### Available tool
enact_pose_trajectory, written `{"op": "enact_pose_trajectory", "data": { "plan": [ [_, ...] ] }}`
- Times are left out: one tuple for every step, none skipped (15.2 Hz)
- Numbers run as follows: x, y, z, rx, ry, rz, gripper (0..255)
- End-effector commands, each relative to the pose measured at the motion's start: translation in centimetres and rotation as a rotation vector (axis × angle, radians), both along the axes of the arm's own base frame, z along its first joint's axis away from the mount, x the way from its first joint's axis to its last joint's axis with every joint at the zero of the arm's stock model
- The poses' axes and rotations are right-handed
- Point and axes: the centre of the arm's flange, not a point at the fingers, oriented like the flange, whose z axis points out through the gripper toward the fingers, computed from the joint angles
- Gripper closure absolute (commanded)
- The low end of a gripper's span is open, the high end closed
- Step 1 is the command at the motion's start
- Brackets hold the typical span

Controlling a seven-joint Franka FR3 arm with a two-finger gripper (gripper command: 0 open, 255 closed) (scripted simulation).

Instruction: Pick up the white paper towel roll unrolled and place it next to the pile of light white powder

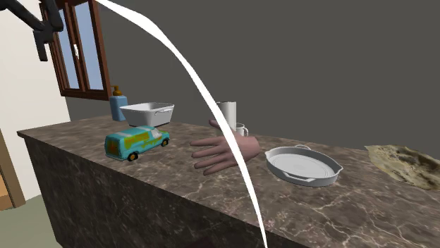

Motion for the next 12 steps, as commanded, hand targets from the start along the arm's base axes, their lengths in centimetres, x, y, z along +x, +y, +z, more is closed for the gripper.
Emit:
{"op": "enact_pose_trajectory", "data": {
  "plan": [
    [0.0, 0.0, 0.0, 0.0, 0.0, 0.0, 0],
    [0.5, -1.2, -0.3, 0.0, -0.001, 0.003, 0],
    [0.9, -2.4, -0.6, -0.001, -0.002, 0.005, 0],
    [1.4, -3.6, -0.8, -0.001, -0.003, 0.008, 0],
    [1.8, -4.8, -1.1, -0.002, -0.003, 0.01, 0],
    [2.3, -6.0, -1.4, -0.002, -0.004, 0.013, 0],
    [2.8, -7.2, -1.7, -0.003, -0.005, 0.015, 0],
    [3.2, -8.3, -1.9, -0.003, -0.006, 0.018, 0],
    [3.7, -9.5, -2.2, -0.004, -0.007, 0.021, 0],
    [4.2, -10.7, -2.5, -0.004, -0.008, 0.023, 0],
    [4.7, -11.9, -2.7, -0.005, -0.009, 0.026, 0],
    [5.2, -13.1, -3.0, -0.005, -0.01, 0.028, 0]
  ]
}}
